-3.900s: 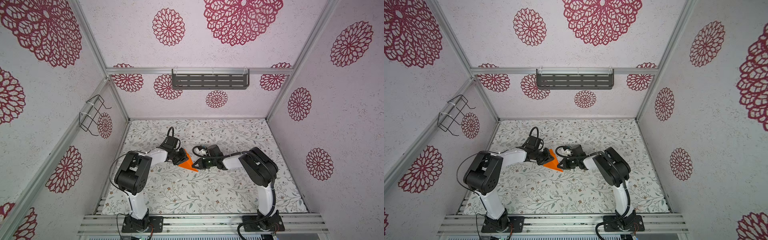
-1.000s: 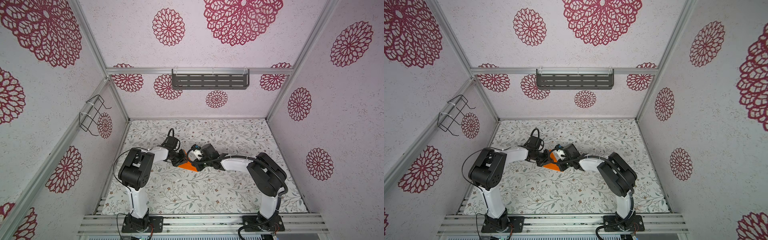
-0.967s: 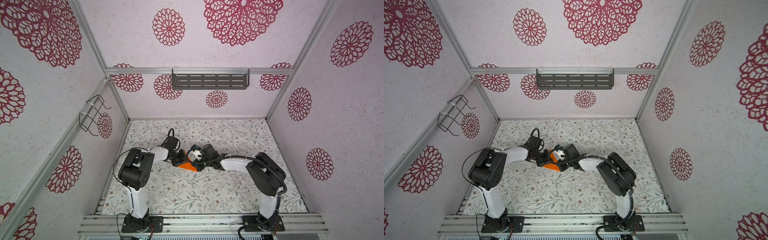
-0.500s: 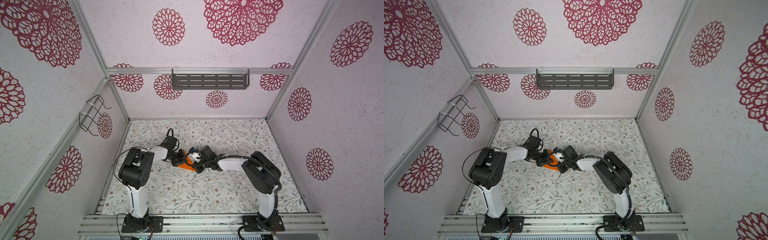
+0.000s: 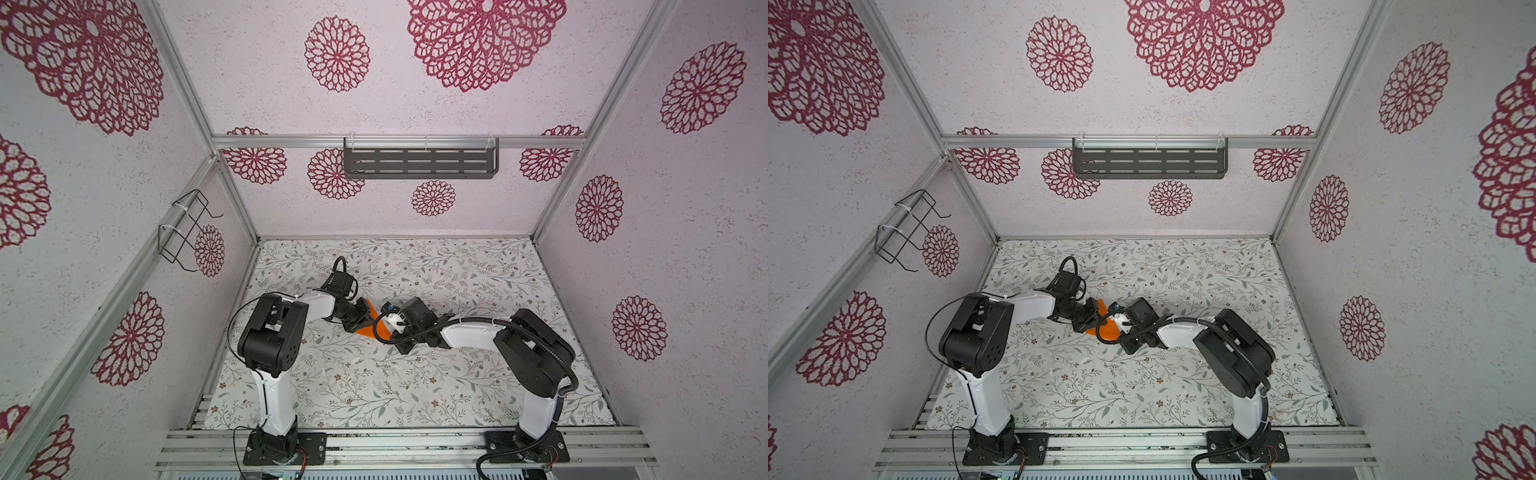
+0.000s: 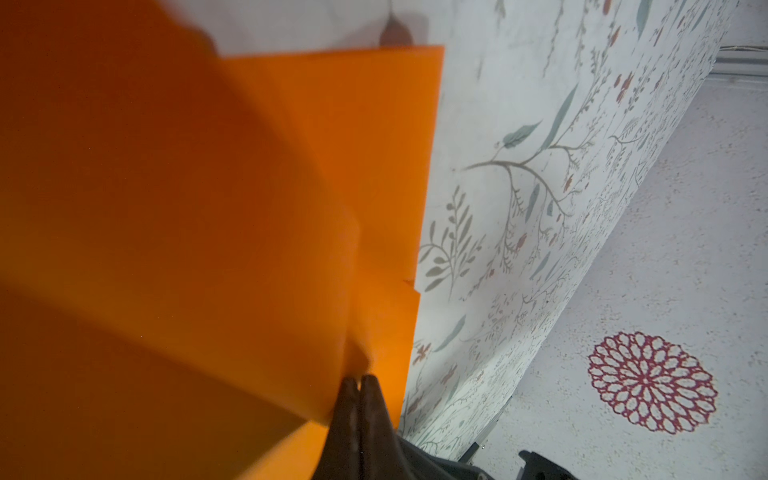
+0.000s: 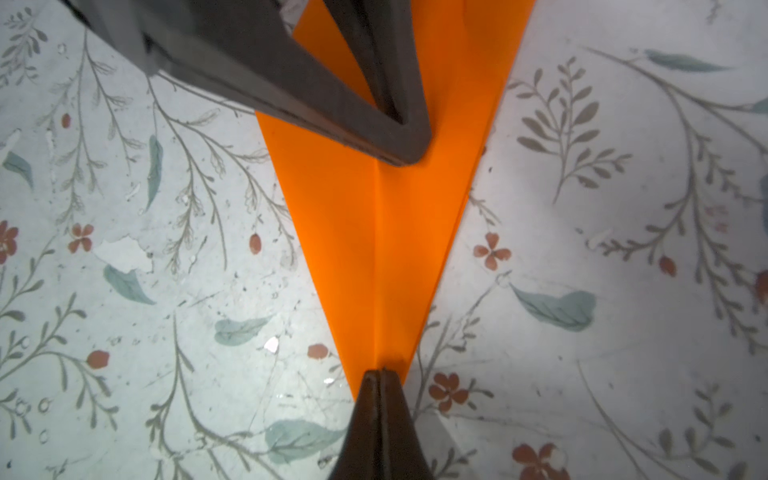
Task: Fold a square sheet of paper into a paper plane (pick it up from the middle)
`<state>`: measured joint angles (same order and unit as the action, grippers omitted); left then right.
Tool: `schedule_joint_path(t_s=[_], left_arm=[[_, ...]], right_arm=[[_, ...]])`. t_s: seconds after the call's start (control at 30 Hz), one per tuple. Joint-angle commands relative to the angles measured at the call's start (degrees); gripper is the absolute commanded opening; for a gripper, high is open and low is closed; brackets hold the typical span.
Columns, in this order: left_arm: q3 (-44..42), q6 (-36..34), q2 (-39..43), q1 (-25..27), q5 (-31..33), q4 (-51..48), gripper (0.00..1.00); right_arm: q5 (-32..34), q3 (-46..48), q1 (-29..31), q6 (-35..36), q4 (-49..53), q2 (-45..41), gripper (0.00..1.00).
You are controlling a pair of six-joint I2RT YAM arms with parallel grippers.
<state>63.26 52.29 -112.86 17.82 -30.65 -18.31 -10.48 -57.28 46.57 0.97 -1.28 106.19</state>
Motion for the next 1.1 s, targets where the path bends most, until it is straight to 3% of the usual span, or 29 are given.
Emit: schedule_joint_path(t_s=[0.0,0.27,0.67,1.07], left_arm=[[-2.4,-0.8,-4.9,-0.4,7.8,-6.6,0.04],[-1.6,-2.7,-4.0,-0.2,4.6,-4.5,0.05],[-0.1,-4.1,-3.9,0.1,3.6,-4.6,0.07],[4.1,-8.8,-2.5,0.4,3.3,-7.0,0.11]], right_arm=[[1.8,3.7,0.3,1.2,8.7,-2.0,0.02],[0.1,2.7,-0.3,-1.0,-0.7,-8.1,0.04],[-2.9,-6.0,-0.3,0.3,-2.3,2.1,0.05],[-0.7,-2.6,-0.3,0.0,-2.4,4.9,0.04]])
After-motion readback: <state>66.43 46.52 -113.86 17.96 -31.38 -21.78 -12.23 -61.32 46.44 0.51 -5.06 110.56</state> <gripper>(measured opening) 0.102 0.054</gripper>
